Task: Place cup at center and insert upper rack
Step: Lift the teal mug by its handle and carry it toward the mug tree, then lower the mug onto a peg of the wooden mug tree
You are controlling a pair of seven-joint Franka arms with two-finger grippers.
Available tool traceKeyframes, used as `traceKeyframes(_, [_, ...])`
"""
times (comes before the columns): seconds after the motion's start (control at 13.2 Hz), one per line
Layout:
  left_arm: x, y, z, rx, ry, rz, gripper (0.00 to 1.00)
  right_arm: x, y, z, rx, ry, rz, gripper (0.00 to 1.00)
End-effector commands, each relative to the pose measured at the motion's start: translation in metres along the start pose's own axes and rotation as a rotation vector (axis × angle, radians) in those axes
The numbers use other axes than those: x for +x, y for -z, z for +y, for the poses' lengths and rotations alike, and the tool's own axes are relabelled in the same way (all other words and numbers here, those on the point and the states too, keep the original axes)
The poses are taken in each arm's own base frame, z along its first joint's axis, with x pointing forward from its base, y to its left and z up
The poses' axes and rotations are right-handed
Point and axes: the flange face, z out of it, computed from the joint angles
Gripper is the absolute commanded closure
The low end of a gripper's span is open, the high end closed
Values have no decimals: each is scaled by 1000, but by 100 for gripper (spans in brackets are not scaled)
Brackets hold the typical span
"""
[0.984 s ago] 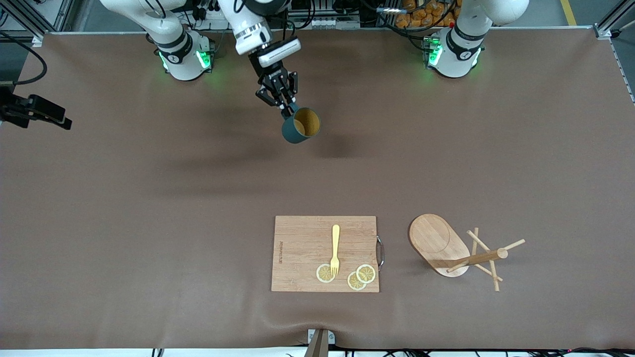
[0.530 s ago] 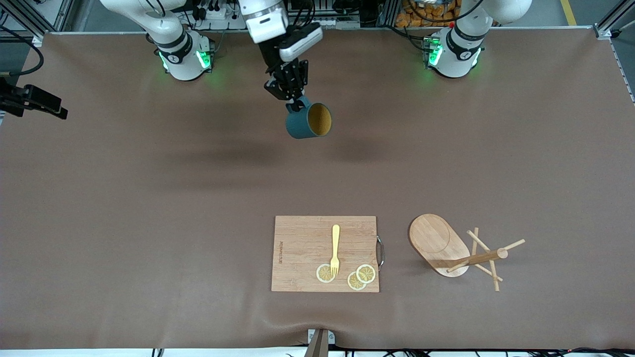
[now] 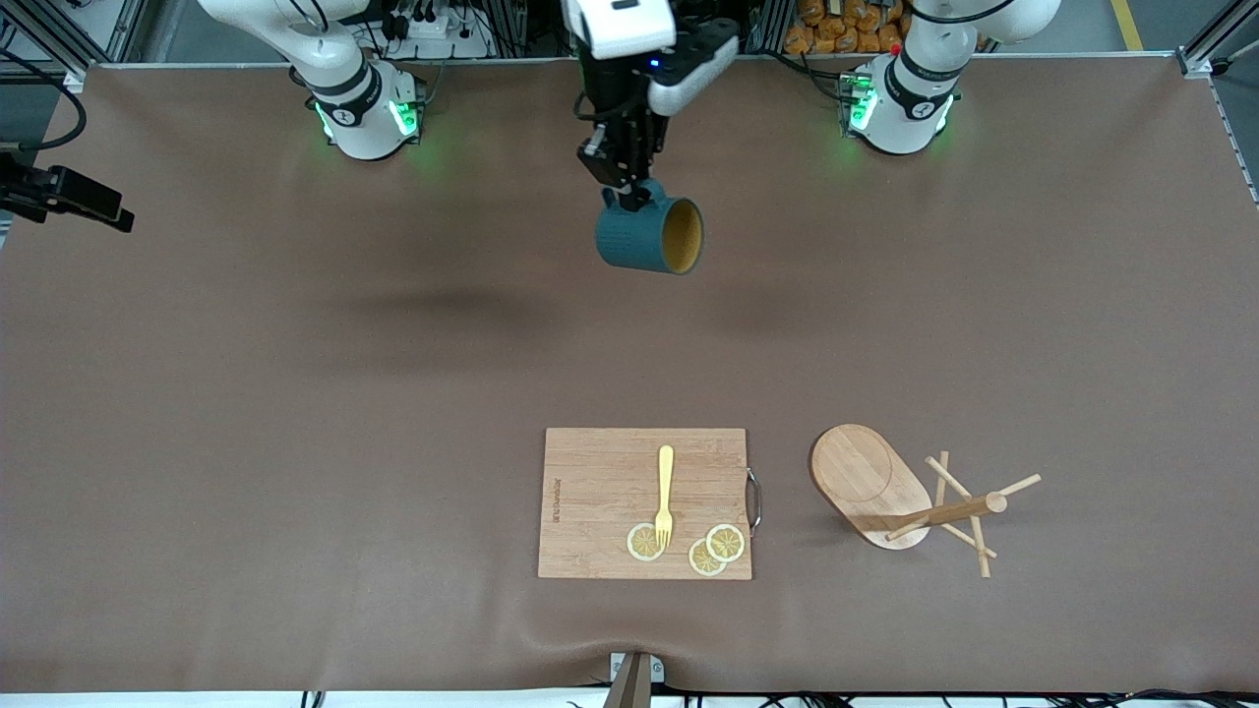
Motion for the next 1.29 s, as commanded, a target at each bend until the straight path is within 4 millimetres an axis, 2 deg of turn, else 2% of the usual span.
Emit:
traceKeyframes(0.0, [51,8,6,-6,6,-87,100,-6,10,0,-16,-18,17,0])
traceKeyframes(0.3, [131,19,10,-20,-43,-185,100,-3,11,0,-16,-21,25,0])
traceKeyframes(0.45, [173,13,10,-18,-55,-224,100,-3,11,-2,-15,-18,27,0])
traceKeyframes(0.83, [258,-15,-1,-1,-144,-288,100,-2,10,-2,0,-4,30,0])
traceKeyframes(0.98, [290,-27,-7,-5,-157,-328,100,-2,11,-11,-17,12,33,0])
traceKeyframes(1.14, [305,-40,-11,-8,-214,-357,100,-2,11,-14,-15,19,32,0])
traceKeyframes(1.21, [303,-48,-13,-6,-253,-380,100,-3,11,-13,-15,18,31,0])
